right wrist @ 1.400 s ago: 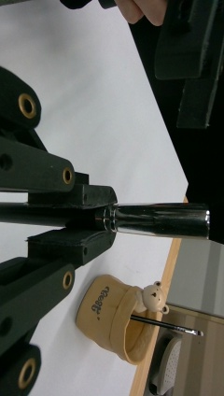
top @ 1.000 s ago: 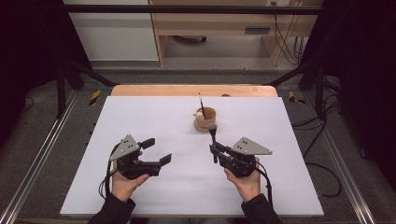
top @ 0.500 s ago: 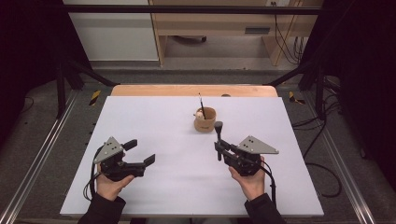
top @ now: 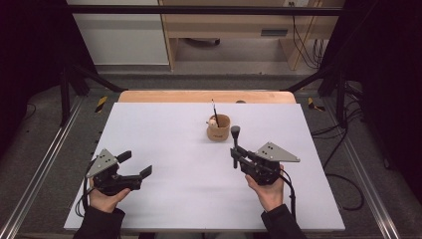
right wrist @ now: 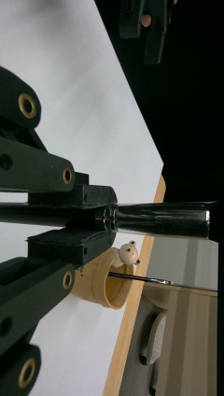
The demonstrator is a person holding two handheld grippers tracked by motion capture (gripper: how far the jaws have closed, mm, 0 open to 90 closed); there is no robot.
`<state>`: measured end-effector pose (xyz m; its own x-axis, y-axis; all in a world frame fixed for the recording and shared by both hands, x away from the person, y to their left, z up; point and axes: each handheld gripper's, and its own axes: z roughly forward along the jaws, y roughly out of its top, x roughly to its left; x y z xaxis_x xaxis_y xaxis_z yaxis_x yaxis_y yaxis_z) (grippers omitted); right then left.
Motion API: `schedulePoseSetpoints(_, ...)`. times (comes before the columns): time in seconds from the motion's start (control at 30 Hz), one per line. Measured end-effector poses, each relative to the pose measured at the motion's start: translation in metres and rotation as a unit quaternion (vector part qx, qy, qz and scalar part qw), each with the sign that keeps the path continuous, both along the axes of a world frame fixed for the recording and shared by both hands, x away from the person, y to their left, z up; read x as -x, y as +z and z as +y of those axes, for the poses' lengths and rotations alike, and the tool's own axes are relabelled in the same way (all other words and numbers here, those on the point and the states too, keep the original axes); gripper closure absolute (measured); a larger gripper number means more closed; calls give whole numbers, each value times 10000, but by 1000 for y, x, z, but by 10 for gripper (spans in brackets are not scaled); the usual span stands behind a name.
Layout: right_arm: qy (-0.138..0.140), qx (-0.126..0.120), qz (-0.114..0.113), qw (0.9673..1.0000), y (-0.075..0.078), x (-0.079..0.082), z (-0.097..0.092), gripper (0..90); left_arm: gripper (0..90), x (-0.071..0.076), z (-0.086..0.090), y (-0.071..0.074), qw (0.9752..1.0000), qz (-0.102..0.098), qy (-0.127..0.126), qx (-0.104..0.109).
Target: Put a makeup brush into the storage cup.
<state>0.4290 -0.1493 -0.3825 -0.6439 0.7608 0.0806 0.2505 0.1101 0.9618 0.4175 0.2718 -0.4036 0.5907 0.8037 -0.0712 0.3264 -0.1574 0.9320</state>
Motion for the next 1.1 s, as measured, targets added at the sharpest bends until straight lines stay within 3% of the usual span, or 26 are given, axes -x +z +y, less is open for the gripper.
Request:
schedulePoseSetpoints(0.43,-132,-146,-42,9998,13,-14,6,793,70,4,17,-2,9999,27,145,-72)
schedulePoseSetpoints(0.6,-209,-140,8,9997,11,-22,5,793,67,5,20,-3,9998,35,166,-131)
schedulePoseSetpoints(1.1,-407,-196,40,9990,13,-47,10,793,62,6,28,-3,9998,30,206,-49)
